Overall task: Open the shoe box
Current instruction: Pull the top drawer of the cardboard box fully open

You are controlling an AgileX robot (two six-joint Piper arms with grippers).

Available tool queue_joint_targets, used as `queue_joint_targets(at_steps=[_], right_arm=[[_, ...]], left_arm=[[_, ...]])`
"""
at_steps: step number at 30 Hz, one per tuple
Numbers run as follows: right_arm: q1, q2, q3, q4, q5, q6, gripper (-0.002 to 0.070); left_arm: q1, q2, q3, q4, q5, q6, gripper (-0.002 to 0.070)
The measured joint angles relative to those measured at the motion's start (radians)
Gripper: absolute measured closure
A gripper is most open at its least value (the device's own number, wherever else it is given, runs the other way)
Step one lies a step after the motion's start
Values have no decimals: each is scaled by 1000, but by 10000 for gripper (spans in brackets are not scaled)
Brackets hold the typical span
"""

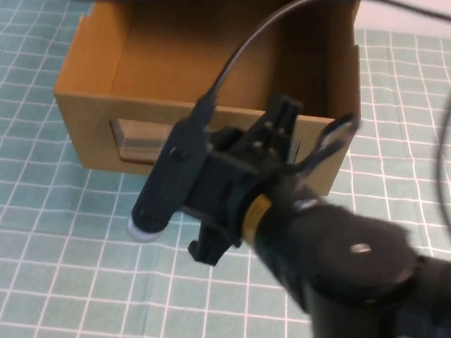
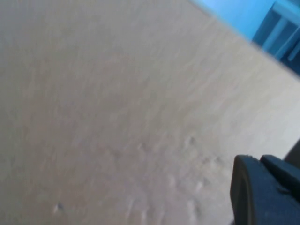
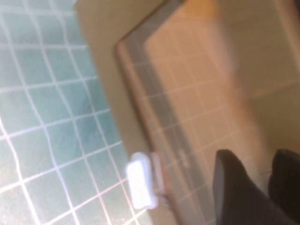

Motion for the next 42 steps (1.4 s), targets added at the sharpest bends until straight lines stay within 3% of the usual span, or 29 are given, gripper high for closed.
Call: queue_joint_targets(at_steps=[8,12,18,23,31,35,42], right_arm=[[0,-110,2,93,0,0,511],[0,-185,2,177,4,-3,515],[2,-344,3,217,82,-47,647],[2,-496,3,270,165,-54,683],[2,-665,3,404,318,-166,689],[2,-755,29,448,366,-209,689],[2,-1006,298,483,320,-221,689]], left_arm=[[0,-107,-19,10,39,-42,680],[0,-183,-19,109,85,-126,680],[2,-401,12,279,95,-226,680],[2,-632,118,363,97,-242,680],[2,-1069,608,529,74,-254,680],[2,-1320,941,592,-70,-272,680],[2,-1637,1480,623,-390,-361,680]])
